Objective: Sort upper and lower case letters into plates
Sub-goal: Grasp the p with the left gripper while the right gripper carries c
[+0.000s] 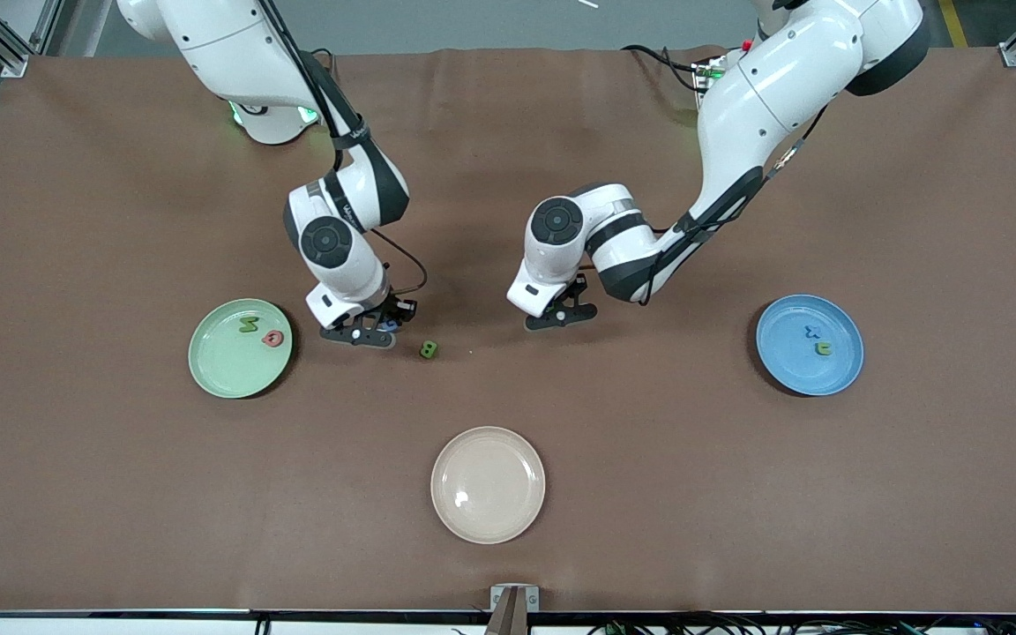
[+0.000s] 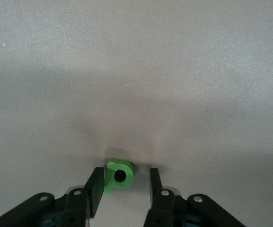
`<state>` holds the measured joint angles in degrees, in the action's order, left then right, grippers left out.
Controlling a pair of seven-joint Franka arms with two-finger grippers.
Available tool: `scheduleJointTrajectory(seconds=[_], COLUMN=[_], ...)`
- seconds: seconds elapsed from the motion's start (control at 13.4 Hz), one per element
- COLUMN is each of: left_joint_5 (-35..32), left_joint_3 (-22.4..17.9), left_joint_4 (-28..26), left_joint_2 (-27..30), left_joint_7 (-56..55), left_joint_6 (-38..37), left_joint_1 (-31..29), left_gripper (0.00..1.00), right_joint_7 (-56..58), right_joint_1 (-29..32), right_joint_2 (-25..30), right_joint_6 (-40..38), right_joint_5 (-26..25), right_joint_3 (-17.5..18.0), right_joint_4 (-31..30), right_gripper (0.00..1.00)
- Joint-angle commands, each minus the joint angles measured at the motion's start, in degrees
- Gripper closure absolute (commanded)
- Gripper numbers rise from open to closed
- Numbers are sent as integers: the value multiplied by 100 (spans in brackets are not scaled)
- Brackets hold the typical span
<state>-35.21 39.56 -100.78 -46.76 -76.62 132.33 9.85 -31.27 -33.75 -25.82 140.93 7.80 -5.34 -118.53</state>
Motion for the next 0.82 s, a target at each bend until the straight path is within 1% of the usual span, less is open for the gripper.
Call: scheduleJointTrajectory(seconds=[0.0,0.15,0.37,0.45,0.6,0.75], left_joint_5=[41,32,23,15,15,15], left_joint_3=[-36,-36,-36,-36,-36,-36], left_joint_4=[-38,-47,-47,-47,-47,-47], left_joint_2=[-9,-9,-17,-26,-44,-52], left_joint_7=[-11,-11,-11,-11,-11,-72], left_joint_6=[30,30,30,30,30,30], left_joint_1=[44,44,44,52,44,44], left_gripper=[55,57,61,62,67,75], right_joint_7=[916,1918,3798,4195,4663,4761], right_joint_1=[630,1211,2422,2687,3005,3120], right_joint_2=[445,561,543,543,613,613], right_joint_6=[-635,-970,-953,-962,-971,-944], right_joint_5=[29,20,20,20,20,20], right_joint_3=[51,42,33,33,33,33], right_joint_4=[24,-21,-205,-284,-451,-565], right_gripper=[100,100,100,100,100,100])
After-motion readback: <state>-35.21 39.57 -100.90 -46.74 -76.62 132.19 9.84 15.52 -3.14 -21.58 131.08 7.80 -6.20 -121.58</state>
